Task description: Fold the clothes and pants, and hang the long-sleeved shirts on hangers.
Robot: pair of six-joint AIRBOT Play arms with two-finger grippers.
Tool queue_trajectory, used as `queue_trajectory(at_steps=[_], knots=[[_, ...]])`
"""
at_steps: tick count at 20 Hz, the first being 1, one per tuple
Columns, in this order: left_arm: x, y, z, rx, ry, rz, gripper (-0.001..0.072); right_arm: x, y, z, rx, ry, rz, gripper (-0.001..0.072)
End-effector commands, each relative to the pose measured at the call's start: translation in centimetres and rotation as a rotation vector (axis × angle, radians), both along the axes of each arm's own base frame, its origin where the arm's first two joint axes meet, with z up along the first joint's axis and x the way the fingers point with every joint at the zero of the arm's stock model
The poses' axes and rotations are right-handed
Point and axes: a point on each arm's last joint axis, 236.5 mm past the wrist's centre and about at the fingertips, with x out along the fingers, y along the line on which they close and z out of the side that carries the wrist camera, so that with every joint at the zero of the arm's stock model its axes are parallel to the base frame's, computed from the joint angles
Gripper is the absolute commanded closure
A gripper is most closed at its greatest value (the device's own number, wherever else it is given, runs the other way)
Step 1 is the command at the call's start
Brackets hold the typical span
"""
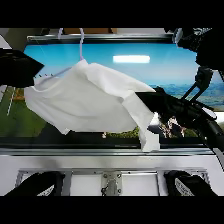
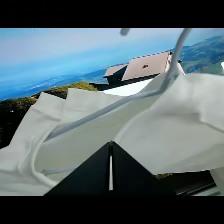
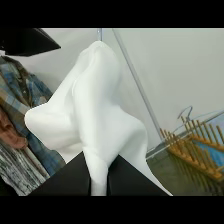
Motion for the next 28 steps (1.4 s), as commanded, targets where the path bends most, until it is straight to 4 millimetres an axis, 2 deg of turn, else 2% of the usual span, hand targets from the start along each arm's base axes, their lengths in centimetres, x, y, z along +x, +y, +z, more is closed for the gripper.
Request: queue_trajectory(at_steps=[1, 3, 5, 7, 9, 11, 13, 18, 20, 22, 25, 28], knots=[[0.4, 1.3, 0.0, -0.013, -0.031, 0.041, 0.0688, 1.6, -2.4, 3.1, 0.055, -0.061, -0.091, 0.0688], [0.6, 1.3, -1.1, -0.018, -0.044, 0.043, 0.0688, 3.3, -5.6, 5.8, 0.045, -0.111, -0.205, 0.0688], [0.9, 0.9, -2.2, -0.038, -0.049, 0.04, 0.0688, 5.0, -9.5, 7.6, -0.061, -0.153, -0.364, 0.0688], [1.4, 0.2, -3.5, -0.036, -0.054, 0.024, 0.0688, 6.3, -14.5, 9.6, -0.168, -0.182, -0.565, 0.0688], [1.9, -1.0, -4.8, -0.036, -0.058, -0.001, 0.0688, 6.4, -20.6, 12.6, -0.191, -0.214, -0.78, 0.0688], [2.7, -2.4, -6.1, -0.031, -0.054, -0.028, 0.0688, 5.6, -26.7, 15.0, -0.199, -0.221, -1.013, 0.0688], [3.6, -3.7, -7.3, -0.015, -0.031, -0.049, 0.0688, 4.4, -32.6, 16.4, -0.241, -0.205, -1.258, 0.0688], [6.0, -5.8, -10.6, 0.04, 0.032, -0.076, 0.0688, -0.8, -43.6, 18.9, -0.338, -0.146, -1.781, 0.0688], [6.5, -6.1, -11.4, 0.056, 0.046, -0.079, 0.0688, -3.7, -46.7, 20.1, -0.396, -0.136, -1.964, 0.0688], [6.9, -6.4, -12.0, 0.078, 0.049, -0.095, 0.0688, -6.3, -48.5, 21.8, -0.438, -0.165, -2.108, 0.0688], [7.2, -6.5, -12.6, 0.089, 0.06, -0.097, 0.0688, -10.2, -50.2, 24.7, -0.382, -0.239, -2.291, 0.0688], [7.2, -6.5, -12.6, 0.089, 0.059, -0.097, 0.0688, -12.0, -51.6, 25.6, -0.333, -0.263, -2.383, 0.0688]])
